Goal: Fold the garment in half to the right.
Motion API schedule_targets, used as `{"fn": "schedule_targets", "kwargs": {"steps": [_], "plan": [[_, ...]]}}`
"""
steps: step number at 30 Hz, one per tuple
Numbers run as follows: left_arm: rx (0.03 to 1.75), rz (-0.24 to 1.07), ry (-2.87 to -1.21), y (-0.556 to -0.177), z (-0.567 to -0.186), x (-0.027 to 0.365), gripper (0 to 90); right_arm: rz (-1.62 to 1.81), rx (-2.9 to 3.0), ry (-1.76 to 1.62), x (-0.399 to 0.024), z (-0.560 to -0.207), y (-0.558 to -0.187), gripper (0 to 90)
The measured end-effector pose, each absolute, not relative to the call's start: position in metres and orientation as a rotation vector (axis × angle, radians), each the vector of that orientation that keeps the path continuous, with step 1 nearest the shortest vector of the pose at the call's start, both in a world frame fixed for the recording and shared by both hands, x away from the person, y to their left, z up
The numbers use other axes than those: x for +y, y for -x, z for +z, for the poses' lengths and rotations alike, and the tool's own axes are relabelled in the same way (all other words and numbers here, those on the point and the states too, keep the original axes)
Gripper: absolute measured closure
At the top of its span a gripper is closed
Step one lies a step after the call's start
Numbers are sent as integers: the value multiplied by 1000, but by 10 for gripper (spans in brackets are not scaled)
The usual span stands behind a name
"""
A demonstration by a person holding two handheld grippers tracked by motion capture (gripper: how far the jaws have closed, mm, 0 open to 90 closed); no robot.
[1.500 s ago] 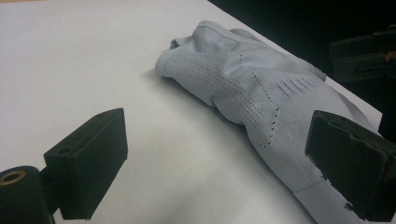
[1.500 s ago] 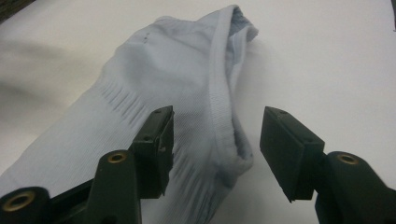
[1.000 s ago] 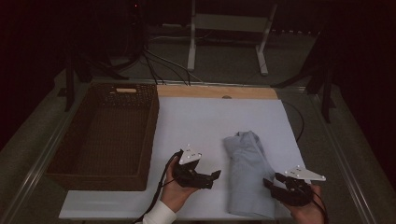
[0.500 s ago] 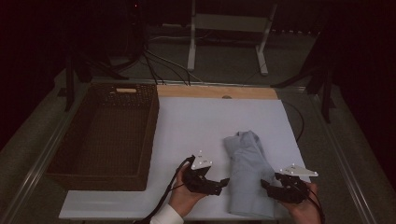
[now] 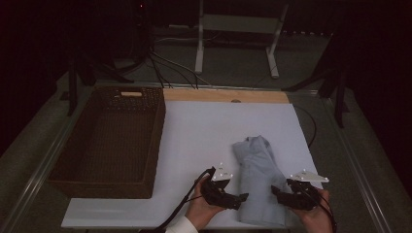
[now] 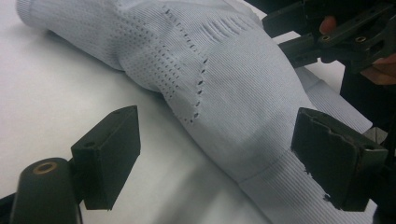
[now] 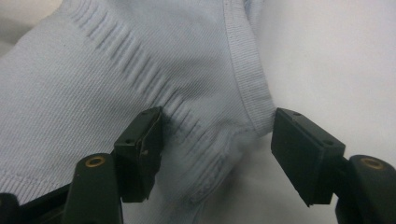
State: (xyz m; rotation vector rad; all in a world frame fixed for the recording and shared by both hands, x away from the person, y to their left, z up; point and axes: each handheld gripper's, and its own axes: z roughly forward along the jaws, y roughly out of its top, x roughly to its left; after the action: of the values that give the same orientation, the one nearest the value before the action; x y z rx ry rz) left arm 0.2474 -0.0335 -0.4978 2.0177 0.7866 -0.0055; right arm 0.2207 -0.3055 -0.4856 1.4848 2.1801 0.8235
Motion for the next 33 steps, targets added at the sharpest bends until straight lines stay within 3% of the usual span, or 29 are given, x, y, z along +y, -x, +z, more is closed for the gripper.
{"fn": "schedule_targets", "kwargs": {"steps": [9,16,20,28,33], "plan": [[814,-53,-2020,-251,-505,-45,199,809,2176,-1477,-304,-486,-220,324],[794,-105,-2052,-252,-509,-52,269,826,2187,-1472,-306,-483,-216,341],[799,-108,-2059,-252,-509,-53,368,893,2222,-1460,-309,-478,-210,447],[808,-97,-2103,-252,-507,-56,708,839,2317,-1425,-306,-481,-209,646],[807,-43,-2096,-248,-502,-57,774,827,2293,-1449,-308,-482,-212,758]]}}
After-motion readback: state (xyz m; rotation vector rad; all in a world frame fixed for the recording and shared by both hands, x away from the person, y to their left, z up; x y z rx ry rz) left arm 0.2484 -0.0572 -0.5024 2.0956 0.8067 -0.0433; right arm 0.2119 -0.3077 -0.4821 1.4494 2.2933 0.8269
